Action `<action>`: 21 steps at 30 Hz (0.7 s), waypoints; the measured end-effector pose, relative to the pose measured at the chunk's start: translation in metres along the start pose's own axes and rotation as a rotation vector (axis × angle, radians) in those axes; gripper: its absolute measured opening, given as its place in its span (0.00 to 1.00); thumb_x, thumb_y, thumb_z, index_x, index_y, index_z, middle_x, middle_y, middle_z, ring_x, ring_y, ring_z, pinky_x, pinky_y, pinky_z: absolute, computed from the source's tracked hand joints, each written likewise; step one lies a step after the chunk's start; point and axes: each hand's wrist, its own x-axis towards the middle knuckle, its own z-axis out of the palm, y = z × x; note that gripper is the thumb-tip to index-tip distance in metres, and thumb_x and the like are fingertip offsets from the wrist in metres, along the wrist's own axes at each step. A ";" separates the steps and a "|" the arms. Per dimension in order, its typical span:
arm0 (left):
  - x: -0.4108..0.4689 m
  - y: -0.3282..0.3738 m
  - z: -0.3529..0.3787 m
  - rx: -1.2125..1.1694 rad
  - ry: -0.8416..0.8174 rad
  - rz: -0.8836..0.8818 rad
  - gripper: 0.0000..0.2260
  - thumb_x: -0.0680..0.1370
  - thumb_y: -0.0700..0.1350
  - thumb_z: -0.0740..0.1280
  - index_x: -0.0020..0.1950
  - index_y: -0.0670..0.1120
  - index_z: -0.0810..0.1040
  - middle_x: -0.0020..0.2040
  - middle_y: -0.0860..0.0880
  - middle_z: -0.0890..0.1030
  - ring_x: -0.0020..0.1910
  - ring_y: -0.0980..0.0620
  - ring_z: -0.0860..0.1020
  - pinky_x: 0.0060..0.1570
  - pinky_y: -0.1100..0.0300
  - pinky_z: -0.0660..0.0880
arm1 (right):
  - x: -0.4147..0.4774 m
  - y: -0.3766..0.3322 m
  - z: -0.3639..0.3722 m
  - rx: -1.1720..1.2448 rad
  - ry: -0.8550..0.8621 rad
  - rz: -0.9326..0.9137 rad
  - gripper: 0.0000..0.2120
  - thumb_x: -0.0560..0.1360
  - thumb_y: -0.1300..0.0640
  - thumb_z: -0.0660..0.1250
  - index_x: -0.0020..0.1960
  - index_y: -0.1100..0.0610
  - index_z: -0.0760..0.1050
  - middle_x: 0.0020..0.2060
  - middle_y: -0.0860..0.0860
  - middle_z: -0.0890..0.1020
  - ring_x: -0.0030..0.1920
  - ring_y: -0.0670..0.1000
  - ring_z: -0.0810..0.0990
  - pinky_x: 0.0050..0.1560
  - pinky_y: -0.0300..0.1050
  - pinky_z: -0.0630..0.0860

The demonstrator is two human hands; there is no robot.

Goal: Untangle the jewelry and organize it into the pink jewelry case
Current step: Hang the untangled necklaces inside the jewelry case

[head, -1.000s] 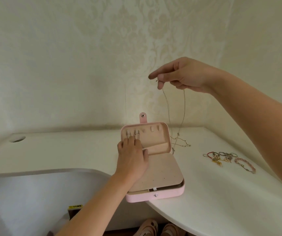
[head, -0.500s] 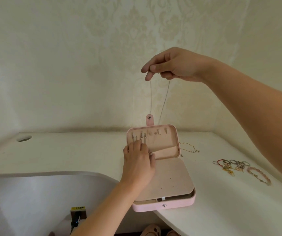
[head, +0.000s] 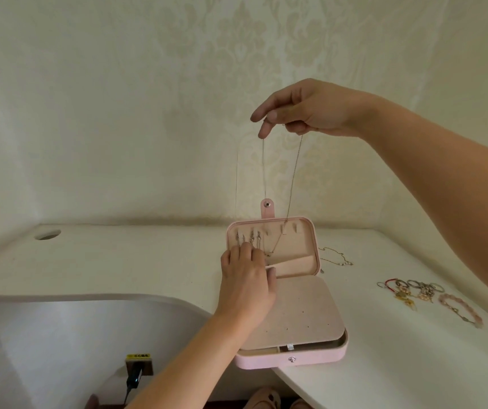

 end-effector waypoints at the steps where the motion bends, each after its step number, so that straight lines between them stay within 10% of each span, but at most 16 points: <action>1: 0.000 0.000 0.000 0.004 0.003 0.001 0.09 0.70 0.48 0.70 0.43 0.42 0.78 0.42 0.46 0.77 0.43 0.44 0.77 0.48 0.49 0.76 | 0.000 0.003 0.002 -0.007 -0.003 0.015 0.09 0.79 0.62 0.63 0.59 0.58 0.76 0.47 0.51 0.85 0.27 0.44 0.65 0.32 0.33 0.66; 8: 0.000 0.000 0.001 -0.005 0.004 0.003 0.10 0.71 0.49 0.65 0.42 0.43 0.78 0.41 0.46 0.77 0.42 0.45 0.77 0.48 0.49 0.76 | -0.003 0.035 0.031 -0.077 0.002 0.089 0.01 0.77 0.65 0.66 0.48 0.61 0.75 0.42 0.54 0.86 0.33 0.45 0.82 0.32 0.35 0.71; 21: 0.001 0.002 0.001 0.008 0.000 -0.008 0.16 0.72 0.52 0.54 0.43 0.45 0.78 0.42 0.48 0.77 0.44 0.46 0.77 0.48 0.52 0.76 | -0.021 0.087 0.095 0.008 0.242 0.099 0.03 0.69 0.64 0.75 0.40 0.58 0.83 0.30 0.45 0.81 0.27 0.39 0.75 0.32 0.31 0.70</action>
